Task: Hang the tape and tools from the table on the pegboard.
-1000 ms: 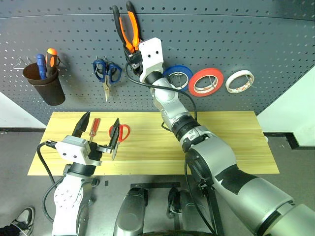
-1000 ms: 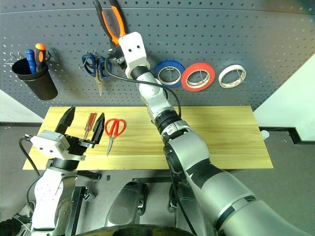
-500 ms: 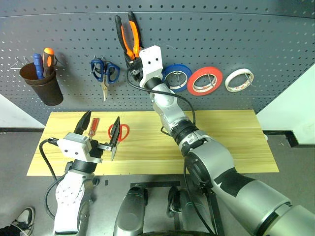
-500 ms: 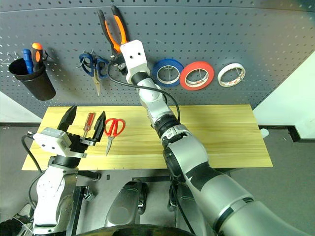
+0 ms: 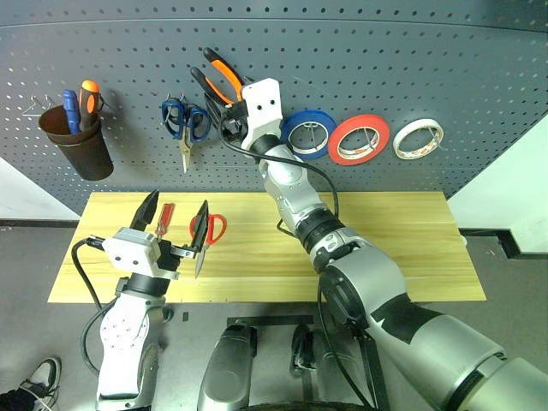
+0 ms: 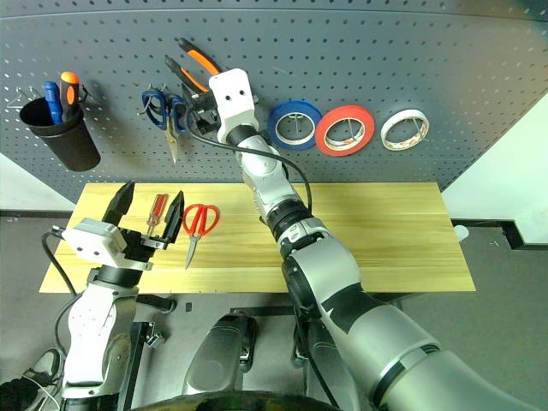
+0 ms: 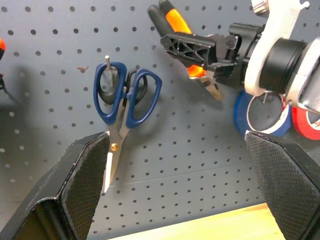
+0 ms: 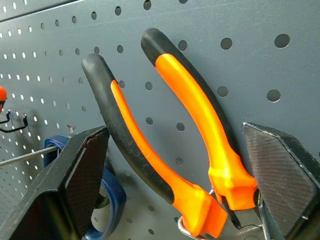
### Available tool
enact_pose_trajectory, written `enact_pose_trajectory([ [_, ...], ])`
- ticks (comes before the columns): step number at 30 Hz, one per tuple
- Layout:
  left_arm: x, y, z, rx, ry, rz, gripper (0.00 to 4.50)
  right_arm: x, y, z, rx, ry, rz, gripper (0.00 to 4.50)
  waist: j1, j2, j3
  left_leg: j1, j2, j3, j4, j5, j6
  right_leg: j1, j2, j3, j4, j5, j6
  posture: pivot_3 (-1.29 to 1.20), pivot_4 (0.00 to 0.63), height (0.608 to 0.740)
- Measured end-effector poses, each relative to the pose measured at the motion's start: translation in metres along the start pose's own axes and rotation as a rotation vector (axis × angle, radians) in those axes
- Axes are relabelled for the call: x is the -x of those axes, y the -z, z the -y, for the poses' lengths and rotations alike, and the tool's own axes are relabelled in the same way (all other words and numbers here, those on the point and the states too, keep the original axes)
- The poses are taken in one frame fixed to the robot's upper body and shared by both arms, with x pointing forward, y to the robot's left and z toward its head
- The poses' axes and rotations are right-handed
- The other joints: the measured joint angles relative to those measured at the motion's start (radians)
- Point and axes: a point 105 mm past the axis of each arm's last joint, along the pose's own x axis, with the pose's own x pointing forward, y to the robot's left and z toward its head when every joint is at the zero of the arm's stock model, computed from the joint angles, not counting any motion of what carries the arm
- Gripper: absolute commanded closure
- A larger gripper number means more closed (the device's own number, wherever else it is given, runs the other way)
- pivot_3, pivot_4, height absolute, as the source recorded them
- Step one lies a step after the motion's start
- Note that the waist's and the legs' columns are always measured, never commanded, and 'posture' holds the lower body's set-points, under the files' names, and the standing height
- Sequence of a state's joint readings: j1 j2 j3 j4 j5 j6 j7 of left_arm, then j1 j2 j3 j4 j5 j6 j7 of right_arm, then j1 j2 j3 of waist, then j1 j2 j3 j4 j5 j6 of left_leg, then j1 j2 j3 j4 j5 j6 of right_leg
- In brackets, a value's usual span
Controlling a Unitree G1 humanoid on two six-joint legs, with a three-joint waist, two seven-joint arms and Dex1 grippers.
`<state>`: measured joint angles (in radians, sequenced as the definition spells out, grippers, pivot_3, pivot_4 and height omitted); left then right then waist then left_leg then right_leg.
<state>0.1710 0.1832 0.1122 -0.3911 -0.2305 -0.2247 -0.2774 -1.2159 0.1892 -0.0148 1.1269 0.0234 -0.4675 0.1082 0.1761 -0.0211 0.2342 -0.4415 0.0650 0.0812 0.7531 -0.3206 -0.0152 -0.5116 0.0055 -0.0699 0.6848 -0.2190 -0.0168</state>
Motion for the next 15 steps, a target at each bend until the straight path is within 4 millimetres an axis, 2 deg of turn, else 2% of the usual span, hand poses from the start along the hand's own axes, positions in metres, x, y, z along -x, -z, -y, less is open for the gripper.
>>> enact_pose_trajectory([
  [7,-0.003,0.002,-0.001,-0.002,0.002,0.013,0.0,0.015,0.003,0.01,0.003,0.02,0.022,0.03,0.004,-0.001,0.0,-0.003,-0.002,-0.001,0.0,0.0,0.0,0.0,-0.001,0.0,-0.001,0.001,0.001,0.41,0.191,0.677],
  [15,-0.007,0.005,0.0,0.005,0.006,0.022,0.0,0.049,0.018,0.029,0.008,0.059,-0.036,0.03,-0.001,-0.001,-0.001,-0.003,-0.002,-0.001,-0.002,-0.001,0.001,0.0,-0.001,0.0,-0.002,0.001,0.002,0.4,0.177,0.677],
])
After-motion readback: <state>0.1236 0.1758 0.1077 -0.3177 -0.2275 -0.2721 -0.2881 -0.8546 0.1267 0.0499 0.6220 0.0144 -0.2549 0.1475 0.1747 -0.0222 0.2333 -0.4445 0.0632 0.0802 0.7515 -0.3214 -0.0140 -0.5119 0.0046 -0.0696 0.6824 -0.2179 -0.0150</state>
